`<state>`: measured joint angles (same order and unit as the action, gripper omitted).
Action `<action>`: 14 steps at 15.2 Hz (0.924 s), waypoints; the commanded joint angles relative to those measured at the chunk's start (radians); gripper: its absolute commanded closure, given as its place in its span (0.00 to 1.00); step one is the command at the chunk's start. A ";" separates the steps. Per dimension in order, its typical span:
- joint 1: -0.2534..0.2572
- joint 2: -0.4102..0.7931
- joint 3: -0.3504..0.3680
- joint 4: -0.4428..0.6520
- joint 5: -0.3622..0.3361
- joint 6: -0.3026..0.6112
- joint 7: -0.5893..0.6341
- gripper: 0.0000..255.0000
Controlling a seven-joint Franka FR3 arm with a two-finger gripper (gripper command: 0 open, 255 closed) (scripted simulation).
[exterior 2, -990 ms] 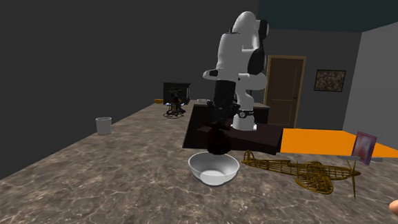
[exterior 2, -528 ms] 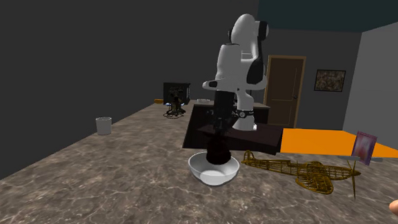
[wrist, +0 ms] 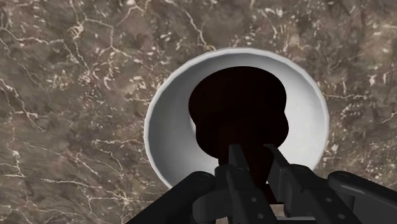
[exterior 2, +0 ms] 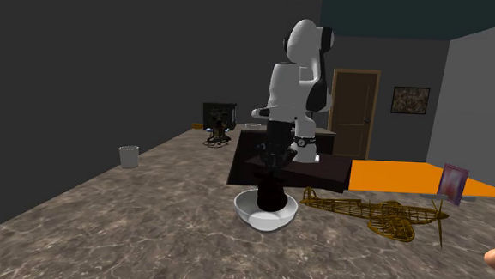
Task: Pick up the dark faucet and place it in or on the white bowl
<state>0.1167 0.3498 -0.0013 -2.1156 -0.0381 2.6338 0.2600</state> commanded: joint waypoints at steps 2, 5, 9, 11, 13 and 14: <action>0.000 0.000 0.000 0.000 0.000 0.001 0.000 1.00; 0.000 0.000 0.000 0.000 0.000 0.001 0.000 0.00; 0.000 0.000 0.000 0.000 0.000 0.001 0.000 0.00; 0.000 -0.060 0.001 -0.010 0.002 -0.049 -0.001 0.00; 0.000 -0.111 0.002 -0.014 0.004 -0.096 -0.003 0.00; 0.000 -0.111 0.002 -0.014 0.004 -0.096 -0.003 0.00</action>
<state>0.1164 0.2473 0.0008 -2.1377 -0.0348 2.5551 0.2573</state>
